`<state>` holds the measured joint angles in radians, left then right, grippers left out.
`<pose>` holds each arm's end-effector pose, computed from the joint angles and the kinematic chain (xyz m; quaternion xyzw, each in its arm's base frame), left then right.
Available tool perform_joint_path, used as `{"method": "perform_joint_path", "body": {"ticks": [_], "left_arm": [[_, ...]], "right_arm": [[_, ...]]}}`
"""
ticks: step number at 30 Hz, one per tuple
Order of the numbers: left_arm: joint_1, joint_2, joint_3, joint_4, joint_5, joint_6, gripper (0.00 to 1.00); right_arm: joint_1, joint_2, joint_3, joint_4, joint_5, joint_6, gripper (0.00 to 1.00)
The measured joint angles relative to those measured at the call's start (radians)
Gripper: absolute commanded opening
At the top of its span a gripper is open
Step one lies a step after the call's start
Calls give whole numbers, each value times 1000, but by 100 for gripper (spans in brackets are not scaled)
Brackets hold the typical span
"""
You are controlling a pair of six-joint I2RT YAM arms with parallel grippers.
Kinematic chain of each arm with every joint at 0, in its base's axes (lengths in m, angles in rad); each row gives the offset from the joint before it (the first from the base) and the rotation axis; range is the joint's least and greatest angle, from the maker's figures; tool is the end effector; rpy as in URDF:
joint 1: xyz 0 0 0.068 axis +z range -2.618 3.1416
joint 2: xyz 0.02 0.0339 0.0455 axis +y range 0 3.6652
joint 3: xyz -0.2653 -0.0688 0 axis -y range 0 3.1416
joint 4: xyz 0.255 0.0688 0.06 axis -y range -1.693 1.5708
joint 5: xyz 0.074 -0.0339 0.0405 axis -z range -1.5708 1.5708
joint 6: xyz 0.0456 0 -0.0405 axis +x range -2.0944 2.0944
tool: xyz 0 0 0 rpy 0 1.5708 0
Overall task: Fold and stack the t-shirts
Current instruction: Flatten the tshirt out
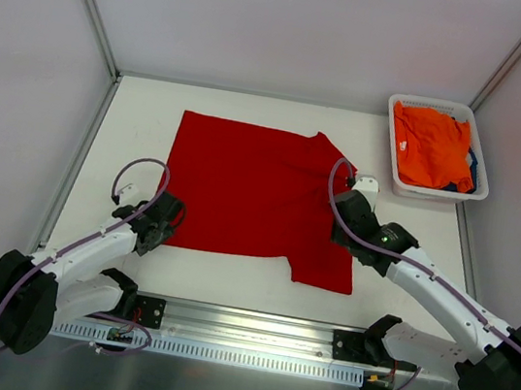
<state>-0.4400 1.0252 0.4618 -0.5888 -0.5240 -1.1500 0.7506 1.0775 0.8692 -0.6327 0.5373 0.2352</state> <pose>0.1690 -0.0544 0.1511 -0.3789 0.8672 0.0342 0.3214 0.1854 0.1410 0.2688 -0.1379 0.8951 -0.0556 0.4204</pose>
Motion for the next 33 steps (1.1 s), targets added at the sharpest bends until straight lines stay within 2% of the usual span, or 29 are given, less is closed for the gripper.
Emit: {"method": "perform_joint_path", "body": {"ticks": [3,6,11,18,25,26,27,29,30,33], "left_arm": [[-6,-10,-15,-1,0,-19,53],[-6,-47,-19,-14,-6,-34,42],[-6,-57,-19,-27,-14,-65,42],[-8,33,-6,-31,-37,-82,44],[-12,39,20,-40,-36,-41,45],[-12,27,24,-40,-37,-32,43],[-12,16,25,-39,-38,-27,35],[-12,2,25,-41,-38,-24,11],[-12,-1,25,-43,-38,-21,7],[-12,1,25,-49,-37,-12,9]], "right_arm": [[0,-2,0,0,-5,1,42],[0,-2,0,0,-13,1,42],[0,-5,-9,8,-34,1,42],[0,-35,-50,11,-58,2,42],[0,-74,-68,14,-80,15,42],[0,-77,-68,15,-82,16,42],[0,-80,-69,15,-83,16,42],[0,-85,-70,16,-84,16,42],[0,-89,-71,16,-85,16,42],[0,-100,-76,15,-90,16,42]]}}
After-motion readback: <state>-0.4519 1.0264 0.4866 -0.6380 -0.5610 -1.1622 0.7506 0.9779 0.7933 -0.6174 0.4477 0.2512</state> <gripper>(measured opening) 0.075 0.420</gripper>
